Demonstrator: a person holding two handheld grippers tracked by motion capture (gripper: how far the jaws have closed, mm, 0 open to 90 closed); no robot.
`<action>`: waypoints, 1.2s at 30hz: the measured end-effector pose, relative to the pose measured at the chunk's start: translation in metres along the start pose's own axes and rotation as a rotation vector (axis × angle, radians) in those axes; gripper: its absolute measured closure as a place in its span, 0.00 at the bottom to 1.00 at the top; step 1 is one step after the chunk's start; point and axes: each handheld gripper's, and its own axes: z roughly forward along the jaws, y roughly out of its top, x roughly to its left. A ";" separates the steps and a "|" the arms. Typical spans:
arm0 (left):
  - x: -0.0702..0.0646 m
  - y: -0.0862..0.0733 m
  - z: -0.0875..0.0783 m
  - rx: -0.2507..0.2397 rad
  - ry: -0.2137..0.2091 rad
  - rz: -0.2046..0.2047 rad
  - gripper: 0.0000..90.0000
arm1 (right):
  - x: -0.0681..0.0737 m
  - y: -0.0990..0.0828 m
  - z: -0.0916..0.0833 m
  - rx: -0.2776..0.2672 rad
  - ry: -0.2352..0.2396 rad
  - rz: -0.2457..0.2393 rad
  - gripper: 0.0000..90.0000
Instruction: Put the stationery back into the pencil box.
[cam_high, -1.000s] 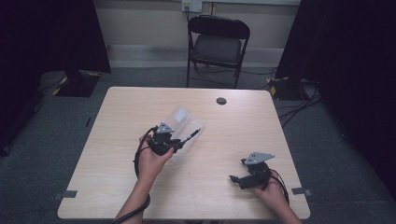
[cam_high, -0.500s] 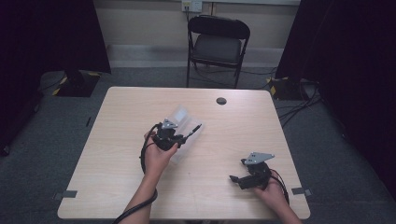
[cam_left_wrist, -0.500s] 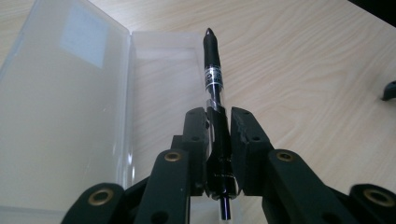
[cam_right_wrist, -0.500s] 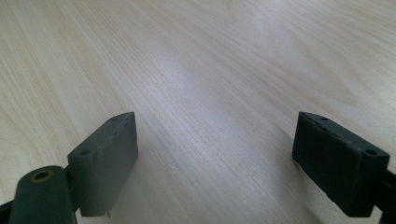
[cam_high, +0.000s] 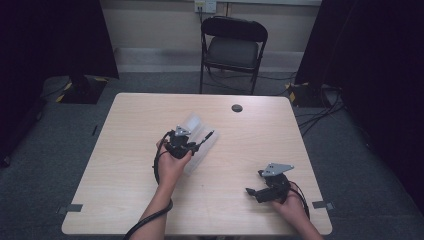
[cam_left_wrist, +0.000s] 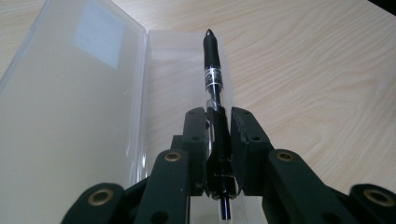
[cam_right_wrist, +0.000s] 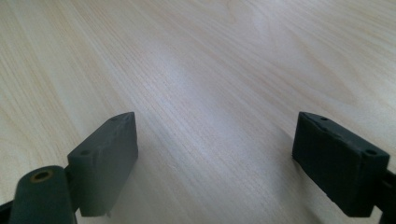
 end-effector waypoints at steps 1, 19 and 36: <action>0.000 0.000 0.001 0.001 0.000 -0.006 0.86 | 0.000 0.000 0.000 0.000 0.000 0.000 0.15; 0.001 -0.007 0.014 -0.001 0.025 -0.042 0.86 | 0.000 0.000 0.000 0.000 0.000 0.000 0.15; 0.003 -0.014 0.020 0.018 0.030 -0.052 0.85 | 0.000 0.000 0.000 0.000 -0.001 0.002 0.15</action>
